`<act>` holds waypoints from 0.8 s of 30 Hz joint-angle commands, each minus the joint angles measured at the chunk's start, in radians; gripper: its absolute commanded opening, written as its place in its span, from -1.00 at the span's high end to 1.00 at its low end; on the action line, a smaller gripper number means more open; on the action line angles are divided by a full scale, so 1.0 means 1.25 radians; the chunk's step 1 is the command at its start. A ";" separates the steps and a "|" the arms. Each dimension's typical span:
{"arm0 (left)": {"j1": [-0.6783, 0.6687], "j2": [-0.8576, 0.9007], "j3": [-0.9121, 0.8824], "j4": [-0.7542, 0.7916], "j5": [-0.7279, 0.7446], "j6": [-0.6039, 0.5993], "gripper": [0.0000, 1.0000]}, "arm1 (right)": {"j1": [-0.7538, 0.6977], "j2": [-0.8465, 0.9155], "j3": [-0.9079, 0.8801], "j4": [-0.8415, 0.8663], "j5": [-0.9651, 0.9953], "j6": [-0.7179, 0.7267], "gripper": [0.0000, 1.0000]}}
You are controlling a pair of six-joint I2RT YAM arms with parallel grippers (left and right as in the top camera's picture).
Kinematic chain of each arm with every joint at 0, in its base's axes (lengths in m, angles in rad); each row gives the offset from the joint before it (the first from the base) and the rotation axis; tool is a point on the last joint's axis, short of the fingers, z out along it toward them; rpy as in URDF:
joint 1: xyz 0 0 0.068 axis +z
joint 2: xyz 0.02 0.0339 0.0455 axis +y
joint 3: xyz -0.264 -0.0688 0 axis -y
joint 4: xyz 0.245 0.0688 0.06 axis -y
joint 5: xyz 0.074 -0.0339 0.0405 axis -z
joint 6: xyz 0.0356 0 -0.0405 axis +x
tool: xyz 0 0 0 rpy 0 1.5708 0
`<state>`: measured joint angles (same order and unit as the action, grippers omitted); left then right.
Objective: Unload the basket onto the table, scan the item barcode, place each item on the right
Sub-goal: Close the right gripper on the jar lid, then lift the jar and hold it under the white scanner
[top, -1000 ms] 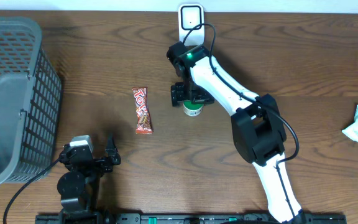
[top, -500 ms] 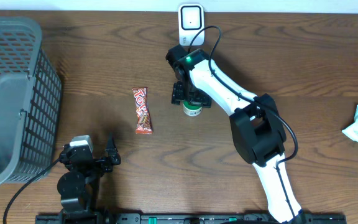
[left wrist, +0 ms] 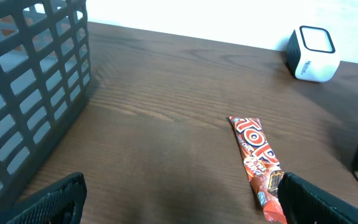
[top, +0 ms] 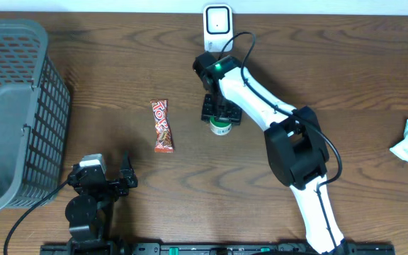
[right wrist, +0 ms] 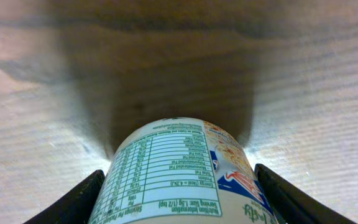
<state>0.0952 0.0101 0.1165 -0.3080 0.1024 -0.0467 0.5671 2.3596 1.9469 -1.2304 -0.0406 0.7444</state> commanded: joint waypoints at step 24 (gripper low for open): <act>-0.002 -0.005 -0.012 -0.020 0.002 0.013 -0.96 | -0.140 0.012 -0.009 -0.264 -0.309 -0.352 0.02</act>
<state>0.0952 0.0101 0.1165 -0.3080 0.1024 -0.0467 0.3904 2.3669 1.9396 -1.5543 -0.3912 0.3546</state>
